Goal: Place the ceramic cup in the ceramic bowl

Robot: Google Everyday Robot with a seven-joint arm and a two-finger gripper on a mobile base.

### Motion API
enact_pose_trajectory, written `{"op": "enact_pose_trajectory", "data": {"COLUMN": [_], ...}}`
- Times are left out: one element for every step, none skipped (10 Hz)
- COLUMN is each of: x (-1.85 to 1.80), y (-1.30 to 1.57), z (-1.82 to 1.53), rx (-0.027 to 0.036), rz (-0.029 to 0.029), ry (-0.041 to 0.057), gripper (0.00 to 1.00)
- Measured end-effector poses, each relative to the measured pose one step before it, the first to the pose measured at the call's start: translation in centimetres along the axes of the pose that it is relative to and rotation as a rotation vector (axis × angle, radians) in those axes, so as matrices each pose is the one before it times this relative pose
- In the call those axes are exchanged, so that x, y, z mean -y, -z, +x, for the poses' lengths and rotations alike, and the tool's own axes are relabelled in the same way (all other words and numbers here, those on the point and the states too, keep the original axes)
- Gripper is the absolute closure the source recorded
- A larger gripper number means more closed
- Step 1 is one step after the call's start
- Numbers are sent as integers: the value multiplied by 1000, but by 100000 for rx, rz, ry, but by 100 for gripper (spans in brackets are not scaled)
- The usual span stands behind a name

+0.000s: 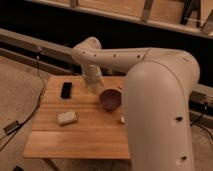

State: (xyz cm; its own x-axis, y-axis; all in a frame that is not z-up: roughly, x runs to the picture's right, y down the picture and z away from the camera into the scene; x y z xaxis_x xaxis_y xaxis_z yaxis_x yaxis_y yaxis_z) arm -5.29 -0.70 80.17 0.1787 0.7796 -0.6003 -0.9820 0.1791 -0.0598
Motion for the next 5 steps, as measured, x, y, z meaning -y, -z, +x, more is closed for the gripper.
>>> {"op": "enact_pose_trajectory", "data": {"x": [662, 601, 716, 713, 555], "y": [13, 61, 90, 44, -176], "z": [-1685, -1574, -2021, -2283, -1202], "rx": [290, 319, 682, 1421, 525], "rz": [878, 748, 881, 45, -267], "ry": [637, 197, -383, -2095, -1952], "gripper": [35, 35, 35, 35, 35]}}
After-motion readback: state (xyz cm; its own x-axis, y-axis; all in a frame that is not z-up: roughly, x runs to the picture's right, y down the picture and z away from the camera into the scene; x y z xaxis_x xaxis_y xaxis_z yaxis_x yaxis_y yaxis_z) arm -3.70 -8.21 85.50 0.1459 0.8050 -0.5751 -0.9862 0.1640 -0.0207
